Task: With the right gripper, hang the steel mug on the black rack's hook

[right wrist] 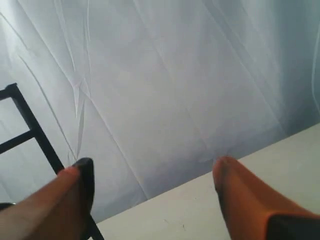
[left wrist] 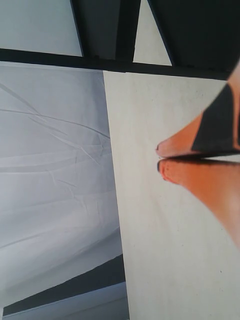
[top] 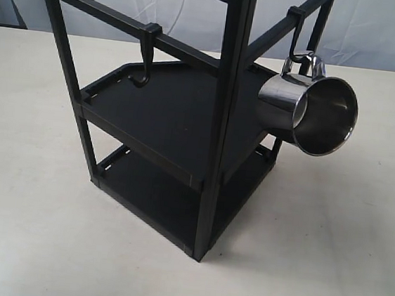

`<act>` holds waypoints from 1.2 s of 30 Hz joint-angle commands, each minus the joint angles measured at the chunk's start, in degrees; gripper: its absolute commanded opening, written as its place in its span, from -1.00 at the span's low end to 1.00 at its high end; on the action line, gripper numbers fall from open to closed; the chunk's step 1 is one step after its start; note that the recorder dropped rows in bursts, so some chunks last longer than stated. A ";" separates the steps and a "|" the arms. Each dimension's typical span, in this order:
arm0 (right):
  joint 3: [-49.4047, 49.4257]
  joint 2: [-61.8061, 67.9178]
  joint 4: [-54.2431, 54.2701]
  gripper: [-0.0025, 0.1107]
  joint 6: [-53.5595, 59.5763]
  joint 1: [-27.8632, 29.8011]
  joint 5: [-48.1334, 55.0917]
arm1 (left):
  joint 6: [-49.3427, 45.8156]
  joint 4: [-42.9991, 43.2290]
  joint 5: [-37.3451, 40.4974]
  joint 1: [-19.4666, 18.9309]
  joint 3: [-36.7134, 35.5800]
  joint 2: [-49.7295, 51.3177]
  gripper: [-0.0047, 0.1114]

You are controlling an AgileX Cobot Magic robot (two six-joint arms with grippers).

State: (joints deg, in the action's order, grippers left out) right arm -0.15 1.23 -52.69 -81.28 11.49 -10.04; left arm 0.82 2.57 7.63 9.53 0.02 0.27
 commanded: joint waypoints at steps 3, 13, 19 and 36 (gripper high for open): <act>0.15 -1.23 -0.98 0.22 0.41 -7.13 3.68 | 0.14 0.03 -0.30 0.27 -0.02 -0.27 -0.89; 0.15 -1.23 -0.98 0.22 0.41 -9.47 6.81 | 0.14 0.03 -0.30 0.27 -0.02 -0.27 -0.89; 0.15 -1.23 -0.98 0.22 0.41 -9.47 6.81 | 0.14 0.03 -0.30 0.27 -0.02 -0.27 -0.89; 0.15 -1.23 -0.65 0.22 0.41 -9.47 6.89 | 0.14 0.03 -0.30 0.27 -0.02 -0.27 -0.89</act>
State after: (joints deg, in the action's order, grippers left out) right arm -0.13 0.35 -53.34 -81.28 2.12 -3.35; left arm 0.82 2.57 7.63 9.53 0.02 0.27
